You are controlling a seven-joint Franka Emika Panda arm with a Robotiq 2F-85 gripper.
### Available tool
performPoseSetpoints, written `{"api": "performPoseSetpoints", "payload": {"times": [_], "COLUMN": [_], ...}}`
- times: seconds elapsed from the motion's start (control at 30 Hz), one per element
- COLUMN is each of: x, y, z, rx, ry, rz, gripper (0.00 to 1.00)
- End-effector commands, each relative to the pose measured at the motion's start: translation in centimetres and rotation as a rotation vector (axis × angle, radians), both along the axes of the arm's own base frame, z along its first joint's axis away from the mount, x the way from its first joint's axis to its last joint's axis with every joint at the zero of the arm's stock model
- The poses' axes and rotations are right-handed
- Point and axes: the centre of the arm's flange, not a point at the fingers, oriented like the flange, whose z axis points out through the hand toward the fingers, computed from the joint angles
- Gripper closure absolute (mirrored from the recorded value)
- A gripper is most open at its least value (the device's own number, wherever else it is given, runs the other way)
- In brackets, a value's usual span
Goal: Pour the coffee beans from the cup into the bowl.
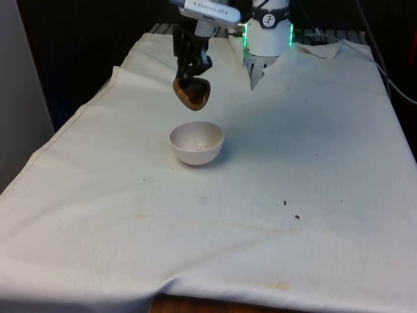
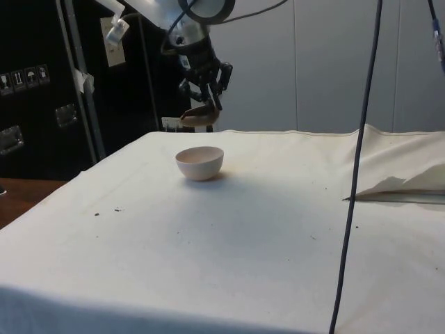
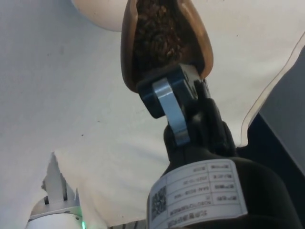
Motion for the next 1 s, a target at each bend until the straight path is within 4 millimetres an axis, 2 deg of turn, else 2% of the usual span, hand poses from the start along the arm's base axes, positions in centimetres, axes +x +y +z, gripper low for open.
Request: {"api": "performPoseSetpoints", "payload": {"times": [0.0, 0.97], "x": [-0.16, -0.12], "y": [0.16, -0.25], "z": [0.14, -0.38], "rx": [-0.003, -0.077], "ry": [0.005, 0.081], "rz": [0.015, 0.203], "gripper": [1.00, 1.00]}}
